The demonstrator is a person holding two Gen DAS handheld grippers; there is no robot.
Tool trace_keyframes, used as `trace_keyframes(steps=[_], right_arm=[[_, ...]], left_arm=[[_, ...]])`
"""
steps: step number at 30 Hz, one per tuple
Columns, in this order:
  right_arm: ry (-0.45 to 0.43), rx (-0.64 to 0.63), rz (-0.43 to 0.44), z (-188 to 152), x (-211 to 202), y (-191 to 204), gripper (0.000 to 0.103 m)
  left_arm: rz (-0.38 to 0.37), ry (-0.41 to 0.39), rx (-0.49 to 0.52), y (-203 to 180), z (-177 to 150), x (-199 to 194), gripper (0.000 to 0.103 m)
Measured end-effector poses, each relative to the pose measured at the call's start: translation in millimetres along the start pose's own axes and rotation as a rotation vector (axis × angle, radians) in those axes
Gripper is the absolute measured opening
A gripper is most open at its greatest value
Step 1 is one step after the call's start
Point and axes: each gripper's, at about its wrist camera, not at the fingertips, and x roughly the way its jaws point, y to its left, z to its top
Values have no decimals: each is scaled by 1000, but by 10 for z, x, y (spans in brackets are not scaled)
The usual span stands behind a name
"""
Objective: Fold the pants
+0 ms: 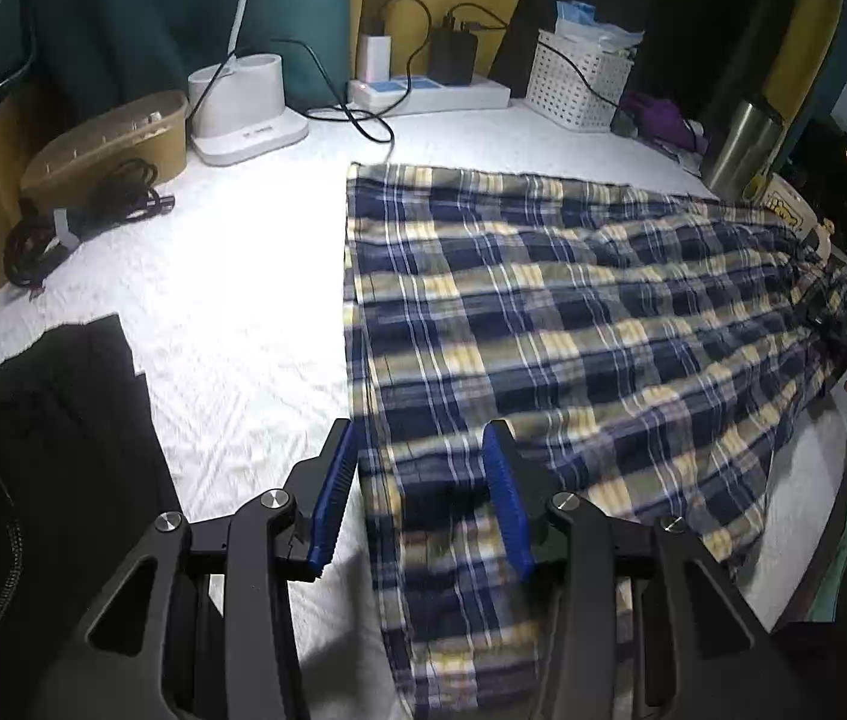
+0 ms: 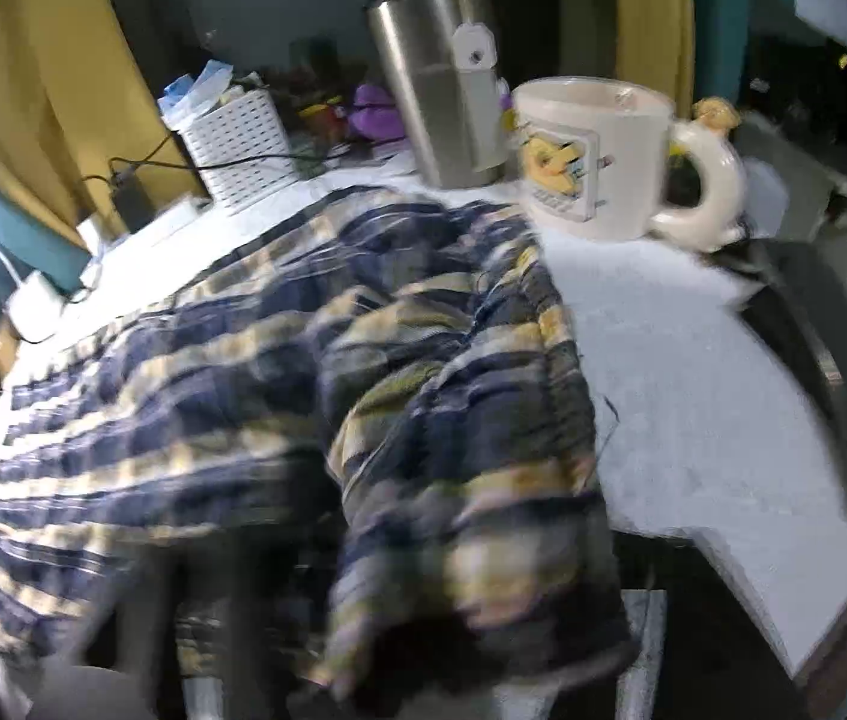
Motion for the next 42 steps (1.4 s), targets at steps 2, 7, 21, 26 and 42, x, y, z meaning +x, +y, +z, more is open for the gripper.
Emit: trace_keyframes(steps=[2,7,21,26,42], right_arm=[[-32,-16,-24,-27,-114,-13,103],[-76,-26,-91,-52,-365,-69,103],[-152,-191,-53,80,-536,498,103],[-144,-211,-27,213,-455,629,103],[-102,-277,56,630,25,971,98]], left_arm=[[4,10,4,-9,19,14,43],[-5,32,43,-83,-37,80,37],[-7,42,-19,203,3,14,8],[0,-34,6,247,244,-201,58],[-12,-66,139,289,1185,721,52]])
